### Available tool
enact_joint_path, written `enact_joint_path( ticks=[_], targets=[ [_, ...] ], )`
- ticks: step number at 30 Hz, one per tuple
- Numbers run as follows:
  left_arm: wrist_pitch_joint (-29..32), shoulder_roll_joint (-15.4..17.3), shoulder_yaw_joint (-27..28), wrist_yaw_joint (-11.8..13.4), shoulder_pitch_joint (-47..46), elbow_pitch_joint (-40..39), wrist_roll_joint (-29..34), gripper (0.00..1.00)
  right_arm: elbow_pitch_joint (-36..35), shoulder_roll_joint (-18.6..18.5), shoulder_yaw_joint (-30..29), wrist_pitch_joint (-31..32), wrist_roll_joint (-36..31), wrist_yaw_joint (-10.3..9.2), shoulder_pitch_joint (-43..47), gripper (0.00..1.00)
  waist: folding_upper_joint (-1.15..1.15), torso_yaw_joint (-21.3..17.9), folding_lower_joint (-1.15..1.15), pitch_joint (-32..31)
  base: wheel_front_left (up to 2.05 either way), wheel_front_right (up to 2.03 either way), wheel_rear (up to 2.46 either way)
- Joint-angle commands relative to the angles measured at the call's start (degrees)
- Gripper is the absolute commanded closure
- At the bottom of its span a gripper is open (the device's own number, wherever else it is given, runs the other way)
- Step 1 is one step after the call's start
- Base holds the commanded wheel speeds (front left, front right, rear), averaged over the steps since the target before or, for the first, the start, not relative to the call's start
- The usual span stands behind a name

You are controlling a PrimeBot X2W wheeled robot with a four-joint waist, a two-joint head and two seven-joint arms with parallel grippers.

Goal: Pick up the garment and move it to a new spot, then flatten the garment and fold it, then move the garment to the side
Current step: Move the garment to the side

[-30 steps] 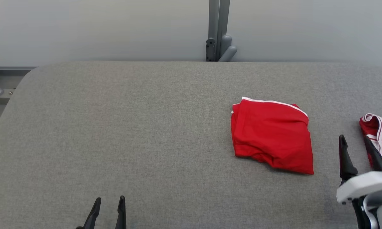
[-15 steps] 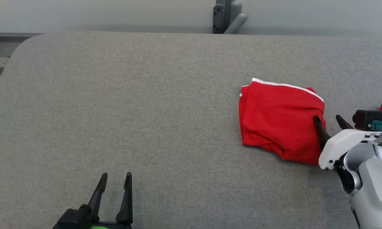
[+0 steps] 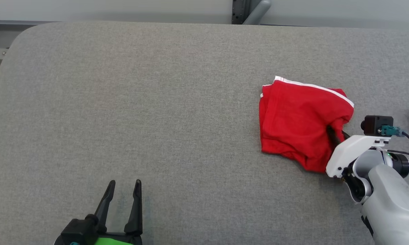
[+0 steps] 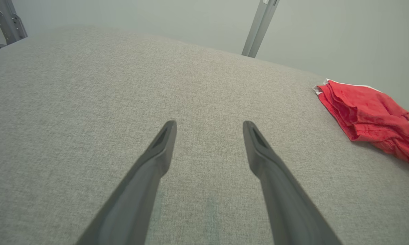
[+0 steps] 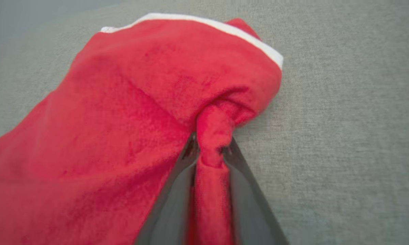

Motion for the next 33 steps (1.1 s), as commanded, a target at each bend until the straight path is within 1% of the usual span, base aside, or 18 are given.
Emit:
enact_joint_path(
  ticks=[1, 4, 6, 10, 16, 19, 23, 27, 31, 33],
  targets=[
    [-0.1, 0.1, 0.0, 0.2, -0.6, -0.2, -0.2, 0.0, 0.0, -0.3, 1.0, 0.0, 1.0, -0.03, -1.0, 1.0, 0.0, -0.8, 0.0, -0.1, 0.0, 0.0, 0.0],
    [-0.1, 0.1, 0.1, 0.4, -0.1, -0.4, 0.0, 0.0, -1.5, -2.0, 3.7, 0.8, 3.1, -0.03, -2.2, 1.0, 0.0, -2.4, 0.0, -0.2, 0.0, 0.0, 0.0],
    [-0.1, 0.1, 0.2, 0.3, 0.0, -0.4, 0.2, 0.0, -3.2, -3.8, 5.6, 2.3, 4.1, -0.03, -2.8, 1.0, 0.0, -3.6, 0.0, -0.1, 0.0, 0.0, 0.0],
    [-0.1, 0.1, 0.4, 0.3, -0.7, -0.7, 0.7, 0.0, -8.9, -9.2, 8.4, 7.2, 5.9, -0.03, -4.4, 1.0, 0.0, -5.7, 0.0, 0.4, 0.0, 0.0, 0.0],
    [-0.1, 0.1, 1.0, 0.1, -1.8, -1.1, 1.1, 0.0, -20.1, -17.4, 8.3, 17.3, 8.6, -0.03, -4.6, 1.0, 0.0, -7.5, 0.0, 1.6, 0.0, 0.0, 0.0],
    [-0.1, 0.1, 1.0, 0.0, -2.0, -1.1, 1.2, 0.0, -25.2, -21.0, 7.5, 23.1, 10.4, -0.03, -2.8, 1.0, 0.0, -7.8, 0.0, 2.0, 0.0, 0.0, 0.0],
    [-0.1, 0.1, 0.7, 0.0, -2.1, -1.1, 1.0, 0.0, -30.7, -25.2, 5.0, 30.1, 12.4, -0.03, -0.6, 1.0, 0.0, -7.9, 0.0, 2.7, 0.0, 0.0, 0.0],
    [-0.1, 0.1, 0.7, -0.1, -2.8, -1.0, 1.0, 0.0, -34.2, -28.3, 1.7, 36.3, 13.7, -0.03, 1.2, 1.0, 0.0, -7.8, 0.0, 3.4, 0.0, 0.0, 0.0],
    [-0.1, 0.1, 1.0, -0.1, -3.1, -0.8, 1.3, 0.0, -35.8, -29.8, -2.6, 40.6, 14.5, -0.03, 2.1, 1.0, 0.0, -7.6, 0.0, 3.8, 0.0, 0.0, 0.0],
    [-0.1, 0.1, 1.0, -0.1, -3.1, -0.8, 1.4, 0.0, -35.9, -30.4, -3.7, 41.4, 14.5, -0.03, 2.2, 1.0, 0.0, -7.6, 0.0, 3.9, 0.0, 0.0, 0.0]
  ],
)
